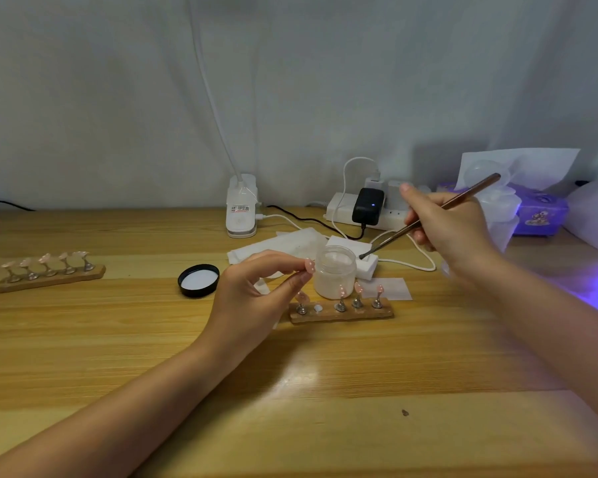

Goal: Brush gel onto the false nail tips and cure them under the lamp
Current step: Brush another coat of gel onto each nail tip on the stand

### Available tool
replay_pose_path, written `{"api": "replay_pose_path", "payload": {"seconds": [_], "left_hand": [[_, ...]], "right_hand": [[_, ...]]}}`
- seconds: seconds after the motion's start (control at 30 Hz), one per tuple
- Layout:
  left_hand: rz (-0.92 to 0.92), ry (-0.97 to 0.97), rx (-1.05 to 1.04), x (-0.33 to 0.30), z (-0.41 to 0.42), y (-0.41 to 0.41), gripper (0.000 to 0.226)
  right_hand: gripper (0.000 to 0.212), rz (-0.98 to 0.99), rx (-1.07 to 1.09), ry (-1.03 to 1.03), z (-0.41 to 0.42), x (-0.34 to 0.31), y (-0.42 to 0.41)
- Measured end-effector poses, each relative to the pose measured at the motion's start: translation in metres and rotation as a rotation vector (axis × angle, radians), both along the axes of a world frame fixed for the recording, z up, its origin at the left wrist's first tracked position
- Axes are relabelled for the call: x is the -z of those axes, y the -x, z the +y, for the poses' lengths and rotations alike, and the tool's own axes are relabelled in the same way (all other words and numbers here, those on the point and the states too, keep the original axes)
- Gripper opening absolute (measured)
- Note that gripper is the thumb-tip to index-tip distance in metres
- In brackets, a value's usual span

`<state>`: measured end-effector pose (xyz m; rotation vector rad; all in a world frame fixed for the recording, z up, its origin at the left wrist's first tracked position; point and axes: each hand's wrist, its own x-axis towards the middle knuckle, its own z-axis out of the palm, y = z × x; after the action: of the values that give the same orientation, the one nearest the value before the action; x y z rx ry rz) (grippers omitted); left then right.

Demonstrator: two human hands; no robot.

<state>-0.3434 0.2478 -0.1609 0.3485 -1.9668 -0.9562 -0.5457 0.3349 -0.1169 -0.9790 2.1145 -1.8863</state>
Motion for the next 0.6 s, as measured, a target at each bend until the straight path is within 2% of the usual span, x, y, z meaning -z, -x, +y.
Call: {"api": "replay_pose_path", "payload": {"seconds": [0.1, 0.2, 0.23, 0.3, 0.37, 0.4, 0.5, 0.6], "left_hand": [[0.004, 0.002, 0.005, 0.001, 0.0, 0.001, 0.021], [-0.002, 0.011, 0.004, 0.001, -0.001, 0.001, 0.025], [-0.007, 0.014, 0.002, 0.001, -0.001, 0.001, 0.025], [-0.018, 0.019, 0.0, 0.002, -0.002, 0.002, 0.024], [-0.027, 0.027, -0.005, 0.003, -0.003, 0.003, 0.024], [-0.03, 0.031, -0.008, 0.004, -0.003, 0.003, 0.024], [-0.031, 0.04, -0.012, 0.005, -0.003, 0.002, 0.024], [-0.036, 0.059, -0.013, 0.006, -0.004, 0.003, 0.024]], "right_hand": [[0.039, -0.007, 0.022, 0.123, 0.008, 0.003, -0.008], [0.041, 0.075, -0.08, 0.277, 0.02, 0.016, -0.03], [0.043, 0.151, -0.125, 0.314, 0.025, 0.023, -0.038], [0.043, 0.428, -0.185, 0.333, 0.031, 0.04, -0.049], [0.04, 0.722, -0.178, 0.314, 0.03, 0.049, -0.056], [0.039, 0.79, -0.165, 0.323, 0.028, 0.05, -0.059], [0.039, 0.825, -0.158, 0.361, 0.024, 0.049, -0.065], [0.049, 0.813, -0.149, 0.353, 0.024, 0.053, -0.066]]}}
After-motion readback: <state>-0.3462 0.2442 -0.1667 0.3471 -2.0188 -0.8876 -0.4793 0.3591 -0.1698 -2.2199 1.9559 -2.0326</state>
